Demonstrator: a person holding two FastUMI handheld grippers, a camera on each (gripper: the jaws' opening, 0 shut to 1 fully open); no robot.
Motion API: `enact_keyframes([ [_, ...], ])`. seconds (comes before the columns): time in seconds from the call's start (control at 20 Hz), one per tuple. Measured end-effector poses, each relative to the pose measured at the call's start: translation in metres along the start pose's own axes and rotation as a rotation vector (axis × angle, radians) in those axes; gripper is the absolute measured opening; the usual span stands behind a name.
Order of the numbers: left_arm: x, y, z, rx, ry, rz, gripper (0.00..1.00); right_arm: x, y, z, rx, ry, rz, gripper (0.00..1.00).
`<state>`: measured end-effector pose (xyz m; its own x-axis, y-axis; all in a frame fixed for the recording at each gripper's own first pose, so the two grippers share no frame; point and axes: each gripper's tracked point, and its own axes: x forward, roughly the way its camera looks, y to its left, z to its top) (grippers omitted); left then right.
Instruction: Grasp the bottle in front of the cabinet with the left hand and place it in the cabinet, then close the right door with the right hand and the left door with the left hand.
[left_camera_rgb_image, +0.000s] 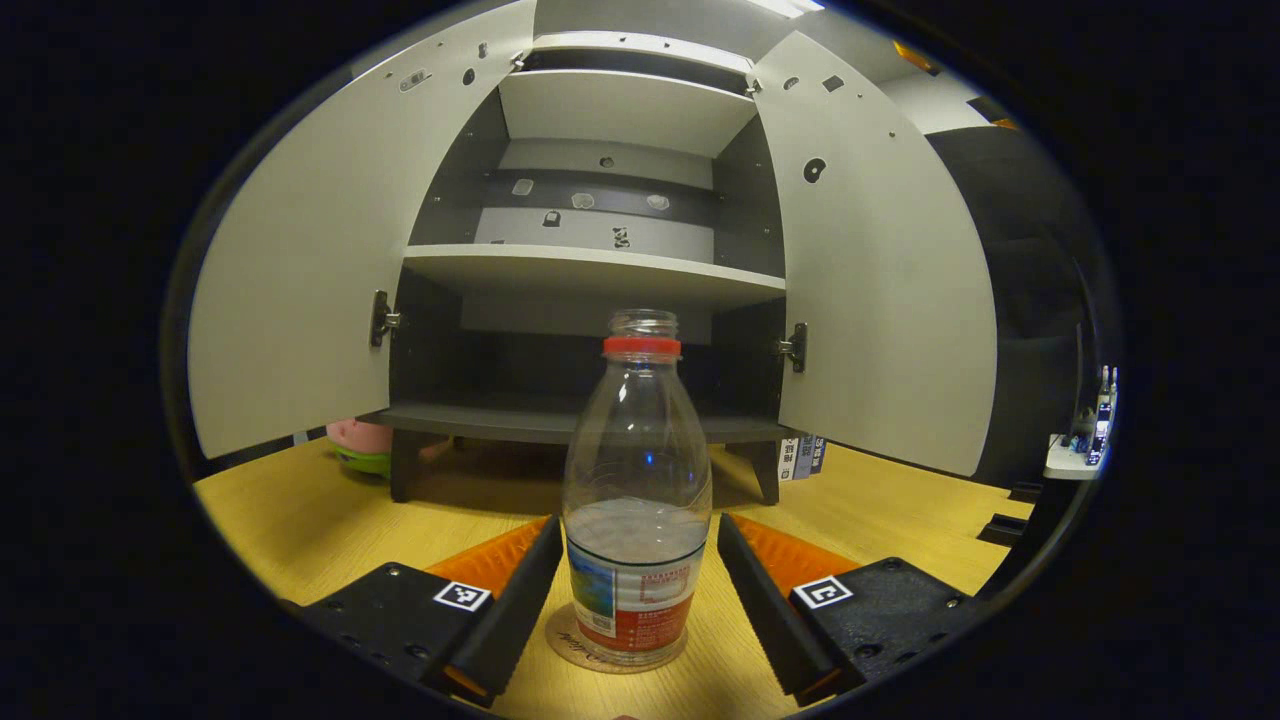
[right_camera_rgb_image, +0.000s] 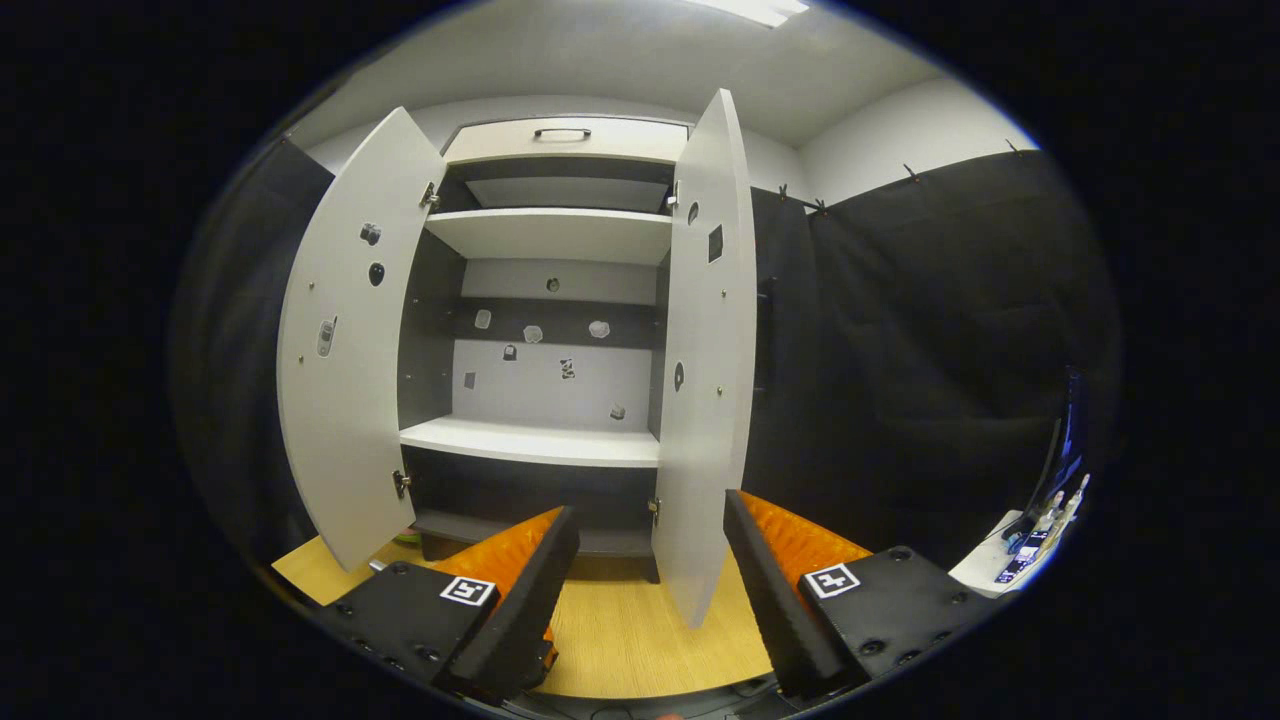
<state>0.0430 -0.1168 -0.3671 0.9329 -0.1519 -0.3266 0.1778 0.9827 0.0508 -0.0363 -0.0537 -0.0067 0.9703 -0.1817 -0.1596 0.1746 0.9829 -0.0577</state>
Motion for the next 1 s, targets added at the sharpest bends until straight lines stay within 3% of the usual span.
enact_keyframes([
  [0.1,-0.003,0.007,0.002,0.005,0.017,0.032,0.74,0.003,-0.002,-0.001,-0.005,0.003,0.043,0.96],
  [0.4,-0.036,0.011,0.070,-0.038,0.031,0.114,0.71,0.019,-0.019,-0.008,-0.002,-0.037,0.215,0.96],
  [0.55,-0.061,0.010,0.139,-0.103,-0.009,0.166,0.71,0.025,-0.029,-0.014,-0.007,-0.049,0.308,0.96],
  [0.7,-0.077,0.010,0.218,-0.104,-0.040,0.212,0.71,0.031,-0.039,-0.021,0.015,-0.057,0.388,0.96],
  [0.85,-0.075,0.007,0.294,-0.089,-0.075,0.204,0.71,0.039,-0.053,-0.036,0.052,-0.026,0.408,0.96],
  [1.0,-0.050,0.003,0.366,-0.062,-0.140,0.153,0.71,0.043,-0.073,-0.049,0.074,-0.011,0.351,0.96],
])
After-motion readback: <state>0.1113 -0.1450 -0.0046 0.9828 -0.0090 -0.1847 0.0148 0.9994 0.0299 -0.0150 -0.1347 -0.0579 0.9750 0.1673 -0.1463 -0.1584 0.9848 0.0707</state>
